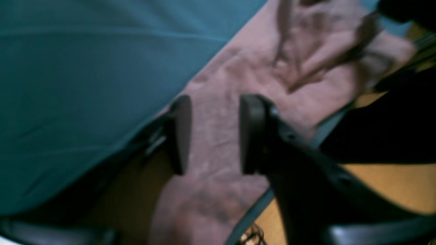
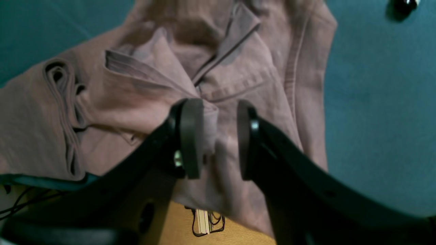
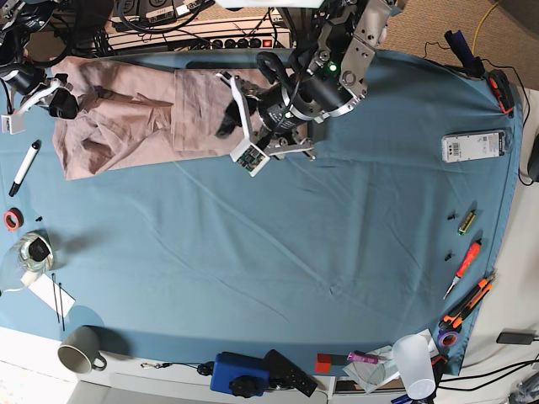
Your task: Fold the T-shirt properly
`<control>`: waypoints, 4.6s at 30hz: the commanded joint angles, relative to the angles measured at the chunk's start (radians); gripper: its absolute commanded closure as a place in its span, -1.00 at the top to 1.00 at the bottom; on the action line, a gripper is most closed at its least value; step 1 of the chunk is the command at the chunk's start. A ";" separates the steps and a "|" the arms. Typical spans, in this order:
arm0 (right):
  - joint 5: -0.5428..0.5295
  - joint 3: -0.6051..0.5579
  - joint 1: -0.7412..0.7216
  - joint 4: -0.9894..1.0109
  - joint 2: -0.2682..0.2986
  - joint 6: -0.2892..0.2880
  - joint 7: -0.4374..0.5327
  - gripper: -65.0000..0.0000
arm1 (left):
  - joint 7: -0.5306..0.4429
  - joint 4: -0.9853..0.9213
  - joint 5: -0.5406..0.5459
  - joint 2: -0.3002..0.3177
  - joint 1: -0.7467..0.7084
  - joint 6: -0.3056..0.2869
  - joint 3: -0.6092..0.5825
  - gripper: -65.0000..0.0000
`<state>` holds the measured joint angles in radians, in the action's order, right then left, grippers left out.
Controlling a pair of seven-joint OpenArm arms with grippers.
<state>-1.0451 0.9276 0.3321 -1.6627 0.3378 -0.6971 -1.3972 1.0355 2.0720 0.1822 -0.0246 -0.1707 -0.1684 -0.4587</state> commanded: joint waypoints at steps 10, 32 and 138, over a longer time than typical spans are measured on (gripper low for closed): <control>-0.090 0.011 -0.003 -0.016 0.079 -0.001 0.056 -0.46 | 0.115 0.083 -0.082 -0.008 -0.028 -0.003 -0.003 -0.86; 0.122 0.011 -0.003 0.019 0.175 -0.001 0.145 -0.05 | 0.056 0.138 -0.081 -0.009 -0.154 -0.007 -0.003 -0.86; -0.223 -0.475 -0.158 -0.367 -0.125 -0.001 0.001 -0.51 | 0.056 0.284 -0.610 0.167 -0.368 0.284 -0.003 -0.86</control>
<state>-1.2343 0.4461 0.1837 -2.0090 0.2016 -0.6968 -1.4250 1.1065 2.3402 -0.4187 0.1444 -0.5343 0.1089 -0.4580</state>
